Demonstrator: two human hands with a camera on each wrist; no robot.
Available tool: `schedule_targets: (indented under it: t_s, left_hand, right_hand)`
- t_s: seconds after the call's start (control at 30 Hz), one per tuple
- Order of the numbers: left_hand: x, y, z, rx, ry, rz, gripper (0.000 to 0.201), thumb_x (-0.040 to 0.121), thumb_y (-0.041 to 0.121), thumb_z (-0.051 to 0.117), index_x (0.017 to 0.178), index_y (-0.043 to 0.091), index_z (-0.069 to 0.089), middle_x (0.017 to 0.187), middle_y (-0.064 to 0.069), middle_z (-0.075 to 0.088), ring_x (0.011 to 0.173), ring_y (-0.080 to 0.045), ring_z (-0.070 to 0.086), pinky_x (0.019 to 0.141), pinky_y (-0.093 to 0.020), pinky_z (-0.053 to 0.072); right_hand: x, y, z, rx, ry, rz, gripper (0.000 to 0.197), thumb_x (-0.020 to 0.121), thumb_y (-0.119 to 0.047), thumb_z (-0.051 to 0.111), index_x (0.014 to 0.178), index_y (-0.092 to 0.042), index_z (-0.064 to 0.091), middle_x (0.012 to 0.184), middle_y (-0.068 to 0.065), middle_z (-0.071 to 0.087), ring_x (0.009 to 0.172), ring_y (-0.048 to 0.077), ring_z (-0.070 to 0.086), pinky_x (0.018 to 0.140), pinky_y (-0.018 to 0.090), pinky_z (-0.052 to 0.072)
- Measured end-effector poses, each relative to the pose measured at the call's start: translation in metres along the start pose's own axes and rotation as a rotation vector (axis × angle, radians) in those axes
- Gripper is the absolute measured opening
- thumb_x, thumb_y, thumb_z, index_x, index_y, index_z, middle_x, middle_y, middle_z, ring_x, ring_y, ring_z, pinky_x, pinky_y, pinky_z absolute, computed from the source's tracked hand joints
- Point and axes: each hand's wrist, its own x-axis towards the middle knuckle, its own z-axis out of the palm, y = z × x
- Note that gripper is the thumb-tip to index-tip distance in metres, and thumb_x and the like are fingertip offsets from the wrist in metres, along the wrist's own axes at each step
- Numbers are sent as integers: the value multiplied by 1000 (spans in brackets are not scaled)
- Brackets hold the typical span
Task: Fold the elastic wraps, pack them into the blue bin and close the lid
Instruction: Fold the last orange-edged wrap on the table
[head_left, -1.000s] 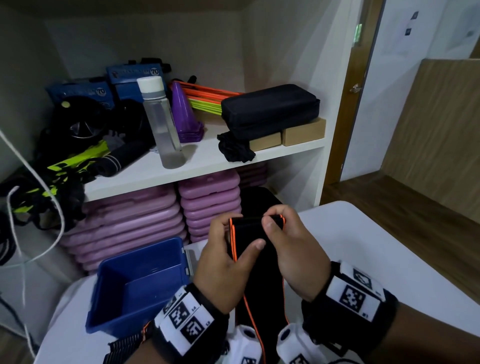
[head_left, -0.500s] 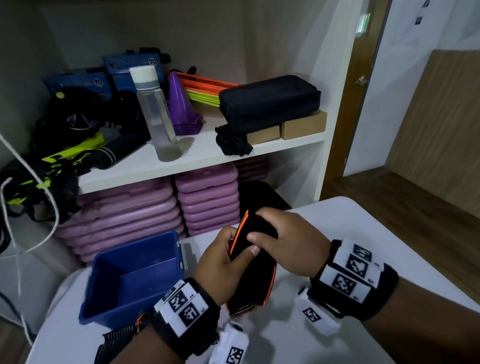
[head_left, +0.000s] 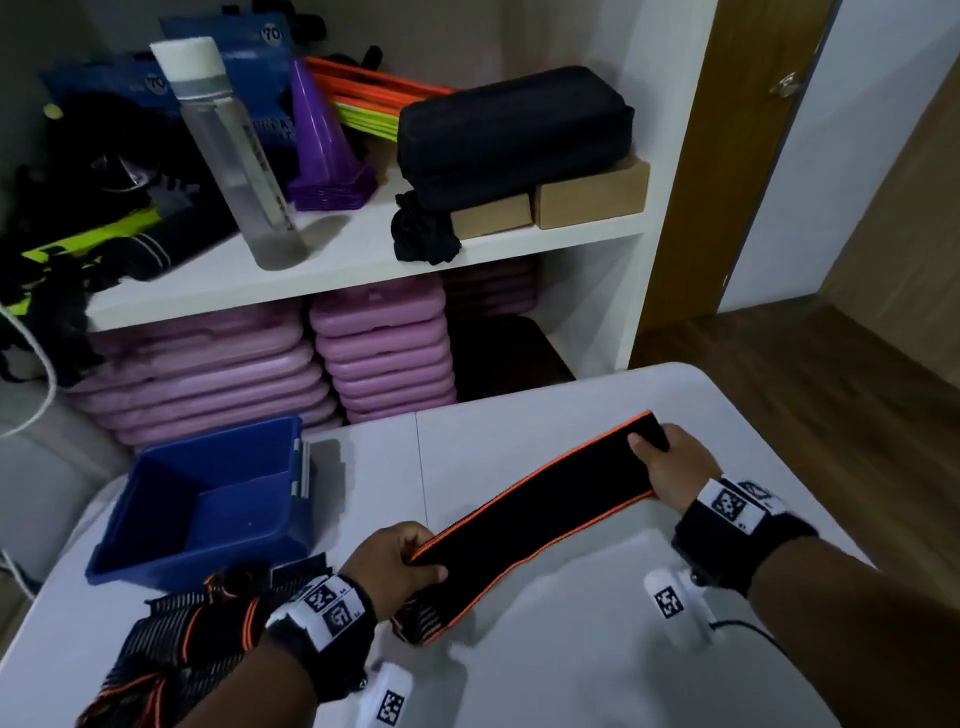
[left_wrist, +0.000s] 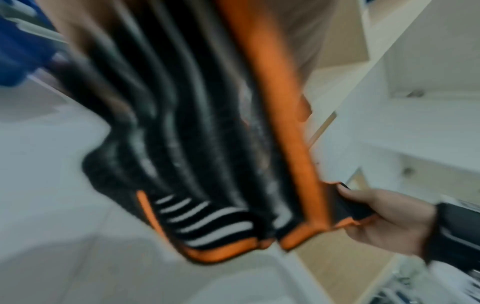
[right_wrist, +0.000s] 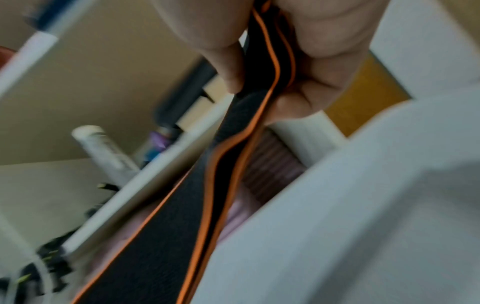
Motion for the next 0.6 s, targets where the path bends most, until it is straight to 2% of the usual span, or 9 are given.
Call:
schedule_targets:
  t_s: [0.1, 0.2, 0.27, 0.3, 0.37, 0.43, 0.47, 0.53, 0.6]
  left_hand:
    - [13, -4, 15, 70, -15, -83, 14, 75, 18, 75, 82, 24, 64, 74, 2, 73, 73, -17, 69, 74, -33, 55]
    - [21, -5, 26, 85, 31, -130, 13, 83, 11, 68, 86, 22, 63, 76, -2, 74, 74, -22, 70, 71, -36, 56]
    - [26, -5, 34, 90, 90, -150, 14, 86, 8, 63, 89, 22, 62, 75, -4, 71, 68, -26, 67, 57, -37, 56]
    - [27, -4, 38, 83, 112, -172, 15, 88, 7, 61, 92, 22, 61, 74, -6, 69, 64, -25, 64, 49, -34, 52]
    - [31, -2, 42, 46, 132, -236, 16, 89, 6, 57, 98, 19, 59, 75, -8, 64, 57, -22, 60, 42, -27, 47]
    - [36, -1, 43, 55, 124, -287, 15, 89, 8, 58, 99, 20, 59, 79, -7, 65, 57, -21, 61, 40, -25, 46]
    - [39, -1, 41, 79, 122, -305, 15, 87, 10, 59, 97, 21, 60, 82, -6, 66, 62, -22, 63, 41, -25, 46]
    - [48, -3, 34, 136, 122, -327, 14, 86, 12, 60, 93, 23, 62, 87, -5, 67, 68, -22, 64, 42, -23, 44]
    - [61, -7, 27, 202, 104, -336, 10, 85, 14, 63, 89, 23, 61, 86, -5, 67, 62, -20, 63, 41, -22, 42]
  right_hand:
    - [19, 58, 4, -31, -88, 115, 37, 97, -41, 51, 92, -5, 60, 78, 10, 60, 73, 29, 58, 59, 33, 35]
    - [31, 99, 7, -87, -221, 106, 36, 95, -41, 56, 77, -10, 60, 69, 5, 58, 71, 29, 61, 54, 30, 34]
    - [31, 110, 7, -107, -285, 48, 31, 95, -35, 59, 70, -17, 60, 68, 0, 61, 68, 21, 61, 54, 28, 36]
    - [30, 114, 8, -106, -305, 33, 28, 95, -32, 60, 69, -21, 59, 70, -2, 62, 68, 17, 61, 57, 27, 39]
    - [27, 119, 11, -96, -344, 44, 23, 92, -30, 64, 71, -24, 56, 72, -5, 59, 71, 16, 59, 63, 28, 40]
    - [23, 126, 16, -90, -354, 11, 23, 86, -29, 68, 71, -23, 52, 66, -6, 53, 61, 10, 54, 58, 28, 36]
    - [20, 130, 20, -75, -349, -6, 18, 83, -29, 69, 78, -24, 52, 69, -5, 53, 59, 8, 51, 56, 26, 34]
    - [16, 140, 28, -54, -346, -33, 29, 84, -25, 68, 102, -33, 47, 89, -1, 53, 66, 10, 52, 56, 23, 37]
    - [10, 146, 36, -131, -398, -89, 29, 85, -27, 63, 99, -44, 44, 98, -6, 57, 77, 13, 57, 66, 26, 45]
